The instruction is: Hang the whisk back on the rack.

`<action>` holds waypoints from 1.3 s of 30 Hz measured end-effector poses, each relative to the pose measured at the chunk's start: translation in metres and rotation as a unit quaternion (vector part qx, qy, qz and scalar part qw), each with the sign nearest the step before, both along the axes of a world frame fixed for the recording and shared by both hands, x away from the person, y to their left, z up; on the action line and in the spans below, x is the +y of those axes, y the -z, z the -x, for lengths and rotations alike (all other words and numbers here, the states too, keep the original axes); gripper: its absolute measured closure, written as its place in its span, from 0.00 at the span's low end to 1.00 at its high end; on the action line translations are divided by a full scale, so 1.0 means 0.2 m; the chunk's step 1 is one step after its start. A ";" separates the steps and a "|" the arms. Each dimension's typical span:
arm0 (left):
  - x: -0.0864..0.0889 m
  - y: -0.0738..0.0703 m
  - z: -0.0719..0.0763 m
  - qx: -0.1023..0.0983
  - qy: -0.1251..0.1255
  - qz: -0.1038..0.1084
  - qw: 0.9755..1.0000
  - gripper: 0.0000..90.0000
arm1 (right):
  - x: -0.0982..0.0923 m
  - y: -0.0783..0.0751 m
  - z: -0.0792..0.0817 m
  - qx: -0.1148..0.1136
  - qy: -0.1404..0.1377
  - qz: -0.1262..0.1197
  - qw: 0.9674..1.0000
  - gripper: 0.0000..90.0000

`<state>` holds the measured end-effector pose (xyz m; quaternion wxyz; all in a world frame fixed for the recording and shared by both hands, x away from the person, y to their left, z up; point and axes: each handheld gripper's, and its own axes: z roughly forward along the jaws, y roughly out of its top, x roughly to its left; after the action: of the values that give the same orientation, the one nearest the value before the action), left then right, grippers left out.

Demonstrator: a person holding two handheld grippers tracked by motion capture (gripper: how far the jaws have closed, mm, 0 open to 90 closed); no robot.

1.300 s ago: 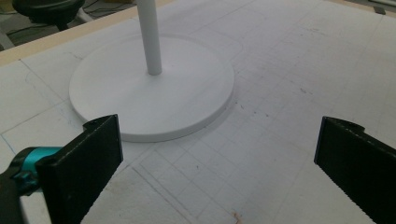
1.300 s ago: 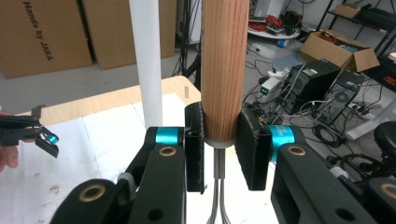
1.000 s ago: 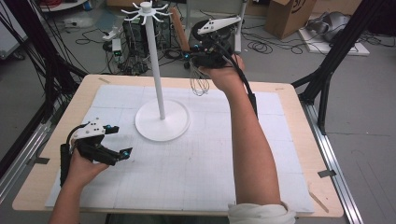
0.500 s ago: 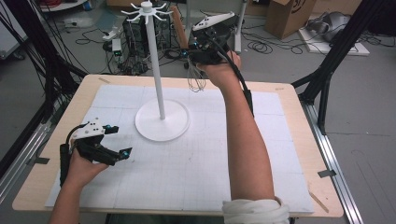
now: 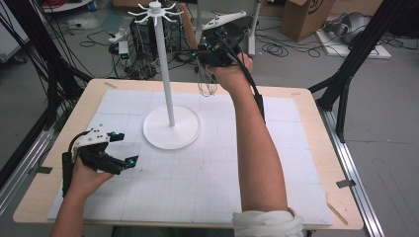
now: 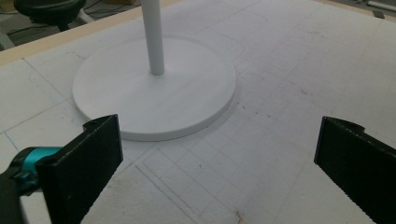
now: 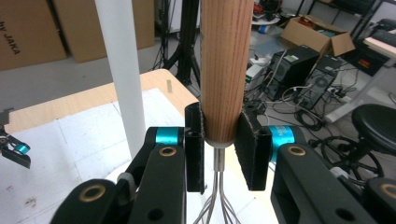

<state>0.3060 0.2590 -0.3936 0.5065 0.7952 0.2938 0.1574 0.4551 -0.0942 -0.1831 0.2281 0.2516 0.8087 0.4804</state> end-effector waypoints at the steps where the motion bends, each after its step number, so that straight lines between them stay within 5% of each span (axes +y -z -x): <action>1: 0.00 0.00 0.00 -0.001 0.000 -0.001 1.000 0.02 | -0.01 0.00 0.01 0.002 0.001 -0.002 1.000 0.83; 28: -0.01 0.00 0.01 -0.003 0.002 -0.003 1.000 0.02 | -0.04 -0.02 0.07 -0.011 0.009 0.001 1.000 0.83; 39: -0.02 0.00 0.00 -0.002 0.004 -0.007 1.000 0.02 | -0.02 0.00 0.09 -0.012 -0.017 0.003 1.000 0.83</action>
<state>0.3054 0.2556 -0.3936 0.5018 0.7997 0.2887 0.1590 0.4378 -0.0980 -0.1830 0.2303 0.2319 0.8112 0.4849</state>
